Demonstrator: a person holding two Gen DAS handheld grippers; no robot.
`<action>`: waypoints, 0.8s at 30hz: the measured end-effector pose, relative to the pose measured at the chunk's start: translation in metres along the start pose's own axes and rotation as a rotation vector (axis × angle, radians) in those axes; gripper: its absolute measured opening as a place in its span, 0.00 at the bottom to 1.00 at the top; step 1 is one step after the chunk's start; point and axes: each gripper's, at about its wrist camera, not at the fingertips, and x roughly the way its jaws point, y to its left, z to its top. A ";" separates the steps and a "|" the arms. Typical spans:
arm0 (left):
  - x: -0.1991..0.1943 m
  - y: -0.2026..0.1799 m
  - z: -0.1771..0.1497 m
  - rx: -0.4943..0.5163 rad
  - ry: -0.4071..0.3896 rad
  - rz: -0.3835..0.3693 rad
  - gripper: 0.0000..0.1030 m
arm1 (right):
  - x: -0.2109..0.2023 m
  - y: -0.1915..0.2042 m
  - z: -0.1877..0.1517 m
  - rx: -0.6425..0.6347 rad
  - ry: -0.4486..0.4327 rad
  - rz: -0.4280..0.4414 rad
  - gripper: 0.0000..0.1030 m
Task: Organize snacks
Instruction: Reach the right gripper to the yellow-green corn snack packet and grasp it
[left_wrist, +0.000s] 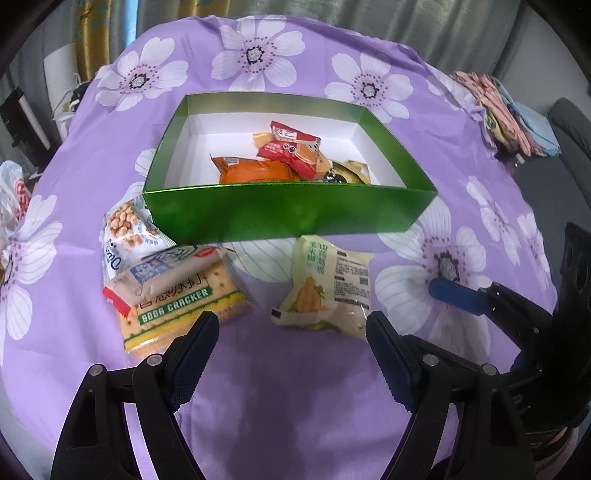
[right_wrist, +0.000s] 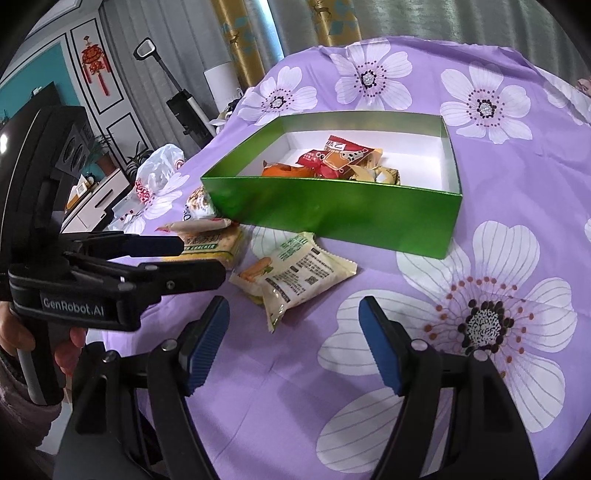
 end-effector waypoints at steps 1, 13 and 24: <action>0.000 -0.001 0.000 0.005 0.001 0.001 0.80 | 0.000 0.000 0.000 0.000 0.002 0.001 0.72; 0.010 -0.004 0.000 0.033 0.018 -0.024 0.80 | 0.009 0.008 -0.006 0.007 0.021 0.011 0.72; 0.028 0.000 0.007 0.047 0.054 -0.113 0.79 | 0.027 0.009 -0.010 0.010 0.051 0.012 0.72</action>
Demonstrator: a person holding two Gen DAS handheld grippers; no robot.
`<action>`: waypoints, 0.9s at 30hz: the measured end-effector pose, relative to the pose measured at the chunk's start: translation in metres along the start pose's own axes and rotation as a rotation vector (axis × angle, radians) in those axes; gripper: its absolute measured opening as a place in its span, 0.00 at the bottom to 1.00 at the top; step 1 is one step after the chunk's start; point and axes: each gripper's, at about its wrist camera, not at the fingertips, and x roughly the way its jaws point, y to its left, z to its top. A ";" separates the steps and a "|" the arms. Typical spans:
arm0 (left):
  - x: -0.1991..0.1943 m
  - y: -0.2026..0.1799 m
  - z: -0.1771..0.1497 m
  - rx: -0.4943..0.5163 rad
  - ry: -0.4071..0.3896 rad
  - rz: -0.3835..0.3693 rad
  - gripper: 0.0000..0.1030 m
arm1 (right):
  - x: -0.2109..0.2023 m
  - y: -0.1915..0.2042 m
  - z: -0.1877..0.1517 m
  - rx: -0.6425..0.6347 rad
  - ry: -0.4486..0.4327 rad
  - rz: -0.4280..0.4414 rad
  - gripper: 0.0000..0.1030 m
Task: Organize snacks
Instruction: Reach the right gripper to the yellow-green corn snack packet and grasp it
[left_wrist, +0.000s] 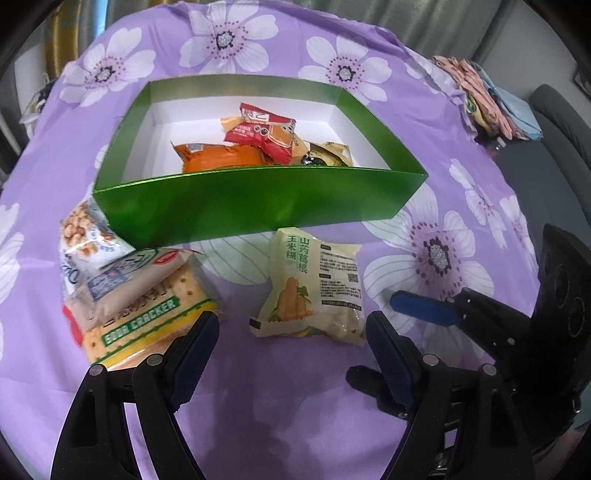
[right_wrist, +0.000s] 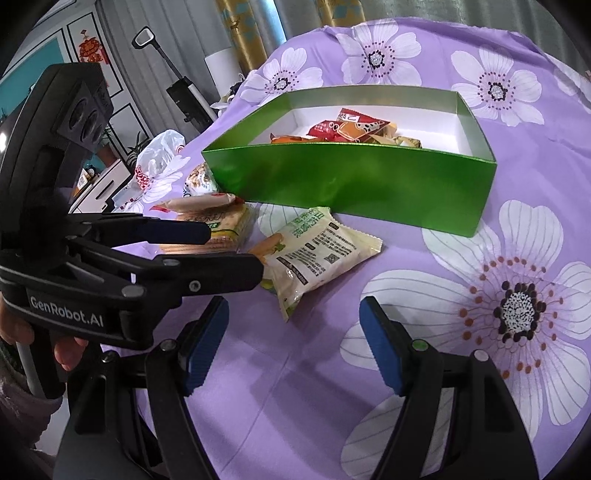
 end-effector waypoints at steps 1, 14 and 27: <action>0.002 0.000 0.001 0.000 0.006 -0.012 0.79 | 0.001 0.000 0.000 0.000 0.002 0.002 0.72; 0.022 0.003 0.012 -0.014 0.053 -0.079 0.64 | 0.021 0.001 0.005 -0.018 0.035 0.030 0.64; 0.030 0.001 0.008 -0.014 0.065 -0.087 0.46 | 0.030 0.001 0.010 -0.047 0.031 0.021 0.35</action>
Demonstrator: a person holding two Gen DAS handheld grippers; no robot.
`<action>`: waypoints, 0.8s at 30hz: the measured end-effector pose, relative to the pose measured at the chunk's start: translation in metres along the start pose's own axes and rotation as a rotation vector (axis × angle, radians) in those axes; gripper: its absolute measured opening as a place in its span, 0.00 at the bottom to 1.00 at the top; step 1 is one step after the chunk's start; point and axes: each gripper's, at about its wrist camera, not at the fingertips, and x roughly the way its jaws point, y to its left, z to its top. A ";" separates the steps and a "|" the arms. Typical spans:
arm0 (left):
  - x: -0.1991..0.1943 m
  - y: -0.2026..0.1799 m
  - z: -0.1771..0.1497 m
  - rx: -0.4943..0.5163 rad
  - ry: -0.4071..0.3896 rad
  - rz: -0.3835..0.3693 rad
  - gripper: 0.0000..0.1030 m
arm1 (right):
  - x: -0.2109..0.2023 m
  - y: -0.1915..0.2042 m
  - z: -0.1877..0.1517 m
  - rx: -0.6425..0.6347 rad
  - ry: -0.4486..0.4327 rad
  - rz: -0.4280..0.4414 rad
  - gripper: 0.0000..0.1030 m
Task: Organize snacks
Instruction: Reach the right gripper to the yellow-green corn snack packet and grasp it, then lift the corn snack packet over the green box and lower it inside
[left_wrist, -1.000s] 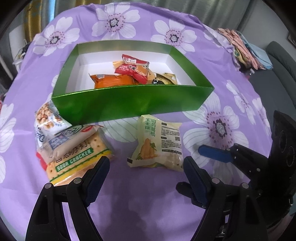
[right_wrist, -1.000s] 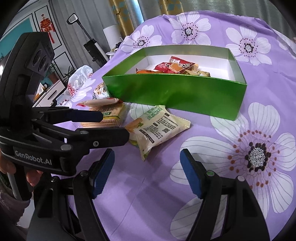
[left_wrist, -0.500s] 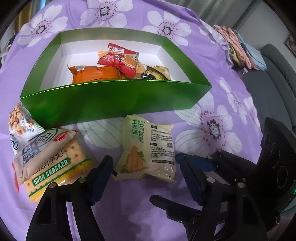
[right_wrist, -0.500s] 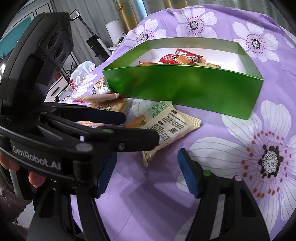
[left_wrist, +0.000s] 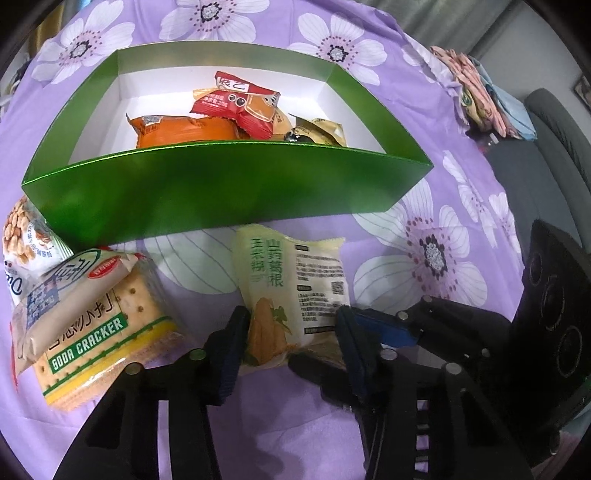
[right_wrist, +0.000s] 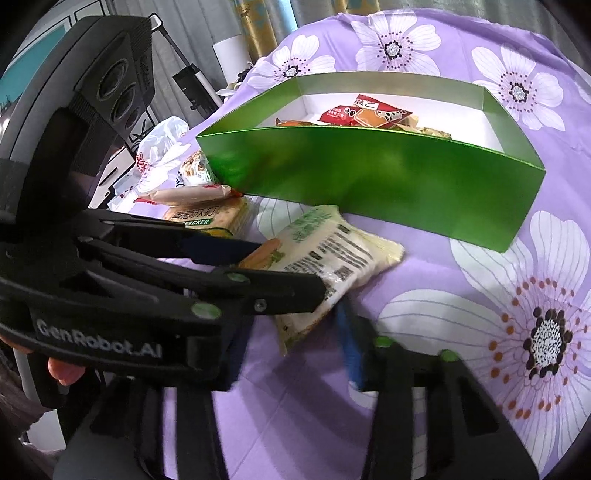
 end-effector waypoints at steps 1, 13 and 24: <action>0.000 -0.001 -0.001 0.006 -0.001 0.003 0.42 | 0.000 -0.001 0.000 0.001 -0.001 -0.003 0.32; -0.015 -0.013 -0.008 0.018 -0.040 -0.006 0.37 | -0.011 0.005 -0.004 -0.025 -0.030 0.015 0.23; -0.044 -0.030 -0.012 0.029 -0.114 0.000 0.37 | -0.043 0.022 -0.004 -0.095 -0.108 -0.003 0.23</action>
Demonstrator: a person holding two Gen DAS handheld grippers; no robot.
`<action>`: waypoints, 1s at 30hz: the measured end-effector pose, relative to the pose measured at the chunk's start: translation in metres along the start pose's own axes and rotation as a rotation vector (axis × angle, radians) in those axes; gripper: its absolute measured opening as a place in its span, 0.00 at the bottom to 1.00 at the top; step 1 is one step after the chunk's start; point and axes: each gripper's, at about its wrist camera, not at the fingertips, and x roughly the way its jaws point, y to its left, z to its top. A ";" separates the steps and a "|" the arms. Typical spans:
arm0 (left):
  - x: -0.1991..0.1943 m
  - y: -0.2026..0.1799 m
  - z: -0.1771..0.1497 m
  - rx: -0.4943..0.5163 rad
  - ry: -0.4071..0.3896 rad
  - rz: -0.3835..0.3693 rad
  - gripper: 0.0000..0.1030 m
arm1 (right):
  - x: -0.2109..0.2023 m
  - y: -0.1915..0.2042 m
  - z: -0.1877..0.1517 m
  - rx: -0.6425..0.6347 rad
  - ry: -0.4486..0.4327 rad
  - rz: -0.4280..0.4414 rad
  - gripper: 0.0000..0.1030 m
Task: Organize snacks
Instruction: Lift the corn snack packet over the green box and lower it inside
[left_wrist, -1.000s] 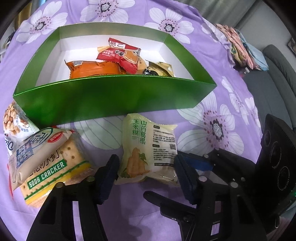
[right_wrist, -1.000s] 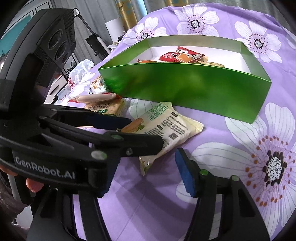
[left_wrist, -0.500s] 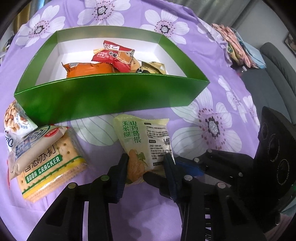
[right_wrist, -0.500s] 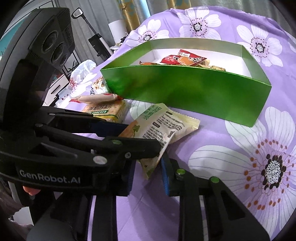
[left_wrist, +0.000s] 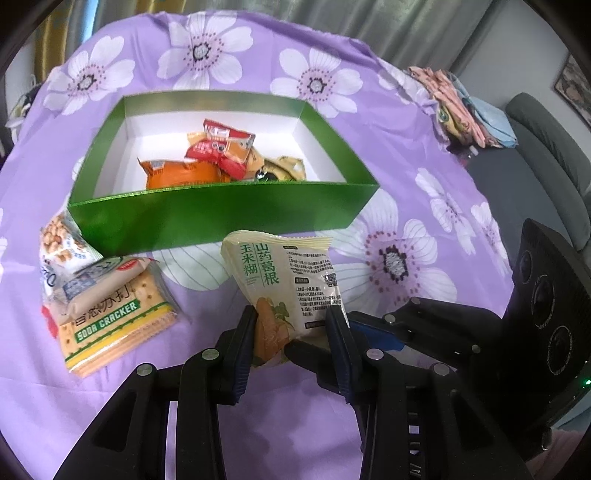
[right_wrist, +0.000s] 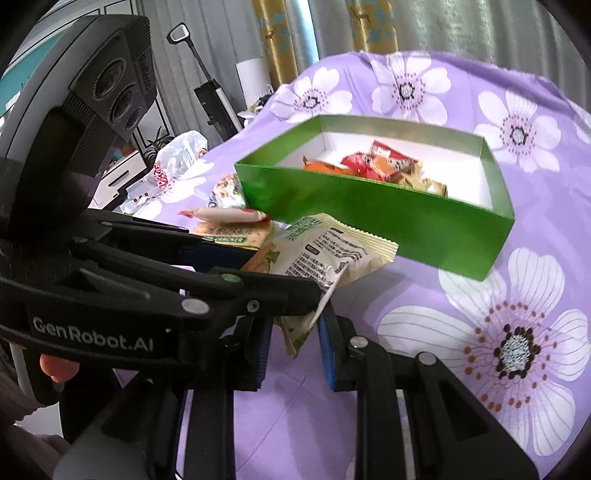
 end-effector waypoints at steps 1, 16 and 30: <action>-0.002 -0.001 0.001 0.001 -0.005 0.001 0.37 | -0.002 0.001 0.001 -0.004 -0.005 -0.001 0.23; -0.023 -0.023 0.018 0.067 -0.079 0.012 0.37 | -0.031 0.003 0.013 -0.033 -0.105 -0.021 0.23; -0.016 -0.031 0.057 0.118 -0.122 0.021 0.37 | -0.033 -0.022 0.040 -0.031 -0.178 -0.056 0.23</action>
